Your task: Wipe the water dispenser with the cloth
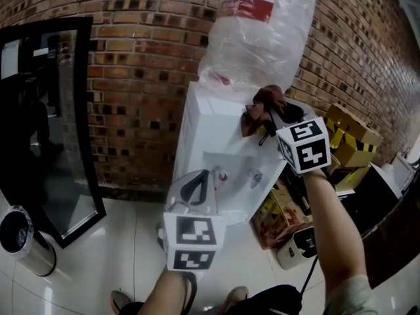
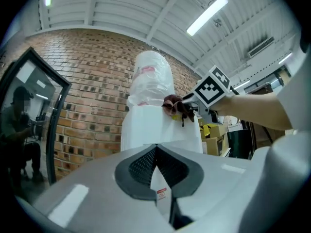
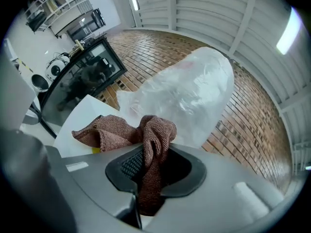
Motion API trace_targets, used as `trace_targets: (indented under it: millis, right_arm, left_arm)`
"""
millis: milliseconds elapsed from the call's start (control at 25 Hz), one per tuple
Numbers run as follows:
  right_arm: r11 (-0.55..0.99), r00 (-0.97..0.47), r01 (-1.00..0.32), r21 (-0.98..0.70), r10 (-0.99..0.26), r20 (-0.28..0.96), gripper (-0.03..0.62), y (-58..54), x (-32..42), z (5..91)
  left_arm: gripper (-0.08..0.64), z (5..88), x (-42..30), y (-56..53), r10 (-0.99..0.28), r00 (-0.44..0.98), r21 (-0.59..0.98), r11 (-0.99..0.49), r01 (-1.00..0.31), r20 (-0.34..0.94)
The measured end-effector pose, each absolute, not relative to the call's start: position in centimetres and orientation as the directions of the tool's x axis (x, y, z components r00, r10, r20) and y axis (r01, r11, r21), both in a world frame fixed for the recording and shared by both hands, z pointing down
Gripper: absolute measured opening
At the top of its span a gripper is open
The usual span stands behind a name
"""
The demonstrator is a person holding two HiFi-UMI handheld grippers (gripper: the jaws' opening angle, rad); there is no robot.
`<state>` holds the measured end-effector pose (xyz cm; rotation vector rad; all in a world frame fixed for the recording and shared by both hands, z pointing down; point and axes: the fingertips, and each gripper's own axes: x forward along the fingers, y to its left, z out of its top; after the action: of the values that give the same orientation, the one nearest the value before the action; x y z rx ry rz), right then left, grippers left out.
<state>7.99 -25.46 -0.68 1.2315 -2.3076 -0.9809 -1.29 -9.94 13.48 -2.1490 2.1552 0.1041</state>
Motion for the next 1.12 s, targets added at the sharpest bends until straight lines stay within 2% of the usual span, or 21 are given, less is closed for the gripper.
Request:
trace_targets:
  millis: [280, 600, 920, 1120]
  right_arm:
    - [0.353, -0.484, -0.684, 0.638, -0.874, -0.035, 0.092, -28.9, 14.8, -0.5]
    - [0.353, -0.429, -0.747, 0.564, -0.903, -0.004, 0.091, -31.2, 18.8, 0.8]
    - [0.350, -0.428, -0.757, 0.553, -0.904, -0.014, 0.092, -31.4, 19.1, 0.7]
    - [0.344, -0.437, -0.797, 0.496, -0.896, -0.080, 0.095, -30.1, 19.7, 0.4]
  left_arm:
    - [0.000, 15.5, 3.5, -12.4, -0.994, 0.092, -0.070, -0.087, -0.994, -0.065]
    - [0.000, 16.9, 7.5, -13.1, -0.984, 0.178, -0.128, -0.173, -0.977, -0.027]
    - [0.000, 17.2, 6.8, -12.6, -0.987, 0.162, -0.144, -0.158, -0.977, -0.012]
    - [0.000, 16.8, 4.1, -11.5, -0.995, 0.100, -0.128, -0.097, -0.987, -0.012]
